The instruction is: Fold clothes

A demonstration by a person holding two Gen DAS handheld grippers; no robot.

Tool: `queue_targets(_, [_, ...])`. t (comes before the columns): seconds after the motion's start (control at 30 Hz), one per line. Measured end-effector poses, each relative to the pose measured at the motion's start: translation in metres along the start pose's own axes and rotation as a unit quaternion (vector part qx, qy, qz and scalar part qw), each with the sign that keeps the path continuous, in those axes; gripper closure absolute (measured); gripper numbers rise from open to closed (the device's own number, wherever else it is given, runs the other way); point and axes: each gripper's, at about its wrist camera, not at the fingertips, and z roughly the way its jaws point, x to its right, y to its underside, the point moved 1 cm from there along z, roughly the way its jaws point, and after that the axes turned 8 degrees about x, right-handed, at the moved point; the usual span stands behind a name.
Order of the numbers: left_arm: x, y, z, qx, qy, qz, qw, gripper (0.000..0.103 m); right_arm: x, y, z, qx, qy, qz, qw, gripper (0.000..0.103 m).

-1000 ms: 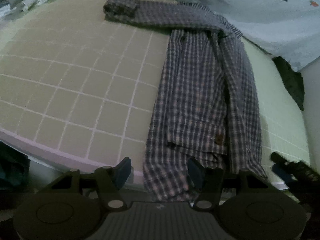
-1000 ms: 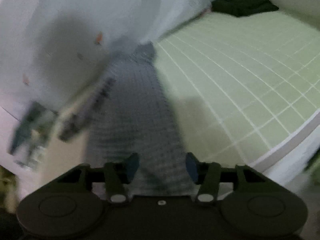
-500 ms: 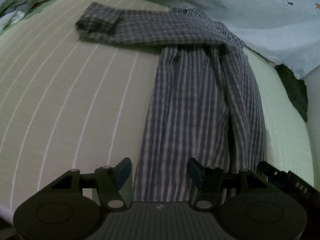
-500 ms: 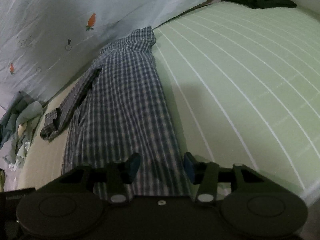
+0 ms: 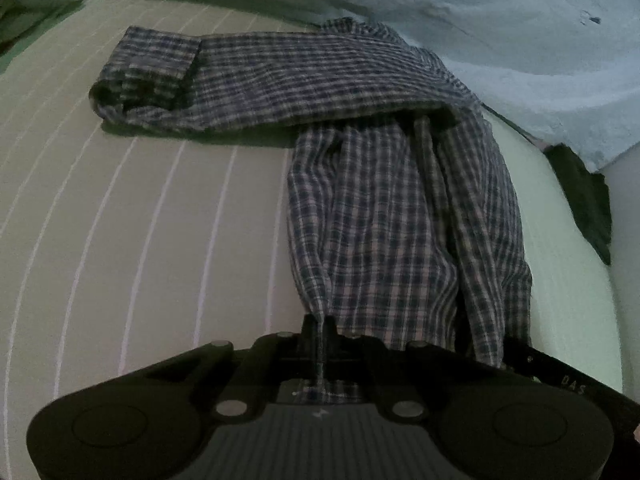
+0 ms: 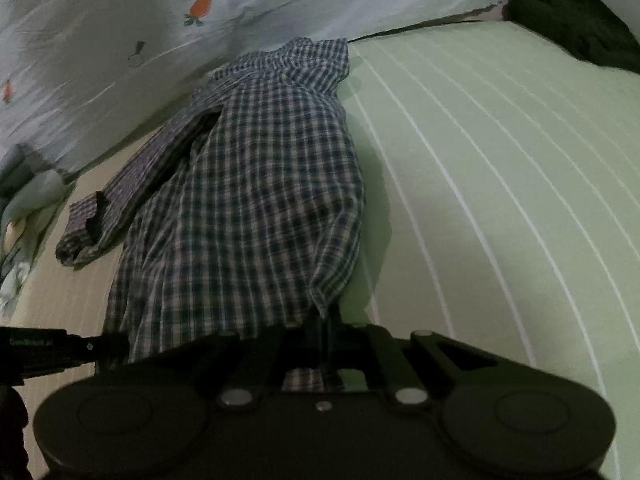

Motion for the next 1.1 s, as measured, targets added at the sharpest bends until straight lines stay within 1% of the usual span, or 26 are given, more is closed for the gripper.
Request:
queue_targets(0.07, [0.000,-0.006,0.003,-0.002,-0.003,0.004,1.0000,0.099,-0.001,-0.010,0.011,-0.001,-0.001,0.005,1.000,0.100])
queue_targets(0.1, [-0.001,-0.010,0.005,-0.003,-0.005,0.006,1.0000,0.097,0.000,-0.013,0.014,-0.005,-0.006,0.016,1.000,0.099])
queue_targets(0.13, [-0.001,-0.013,0.007,-0.004,-0.007,0.008,0.9999,0.094,0.002,-0.016,0.016,-0.009,-0.011,0.028,1.000,0.095])
queue_targets(0.2, [-0.001,-0.019,0.010,-0.005,-0.010,0.013,0.9999,0.093,0.005,-0.015,0.012,-0.013,-0.018,0.035,0.999,0.085])
queue_targets(0.23, [-0.002,-0.016,0.008,-0.007,-0.011,0.015,0.9998,0.091,0.006,-0.012,0.008,-0.015,-0.021,0.037,0.999,0.077])
queue_targets(0.27, [-0.002,-0.006,0.001,-0.010,-0.012,0.015,0.9998,0.090,0.007,-0.008,0.004,-0.019,-0.023,0.043,0.999,0.073])
queue_targets(0.37, [-0.001,0.022,-0.017,-0.018,-0.014,0.005,0.9997,0.086,0.014,0.006,-0.013,-0.028,-0.030,0.067,0.997,0.072])
queue_targets(0.6, [0.003,0.079,-0.063,-0.020,-0.030,-0.008,0.9993,0.086,0.030,0.049,-0.060,-0.037,-0.028,0.108,0.993,0.072])
queue_targets(0.7, [0.005,0.103,-0.081,-0.019,-0.039,0.005,0.9990,0.086,0.032,0.069,-0.080,-0.034,-0.021,0.092,0.995,0.072])
queue_targets(0.87, [0.012,0.137,-0.099,-0.009,-0.052,0.018,0.9984,0.086,0.029,0.095,-0.106,-0.033,-0.017,0.049,0.998,0.072])
queue_targets(1.03, [0.019,0.150,-0.108,-0.002,-0.061,0.032,0.9976,0.086,0.015,0.110,-0.120,-0.032,-0.012,-0.043,0.998,0.072])
queue_targets(1.1, [0.018,0.149,-0.112,0.004,-0.058,0.026,0.9980,0.086,0.012,0.110,-0.123,-0.034,-0.008,-0.060,0.998,0.072])
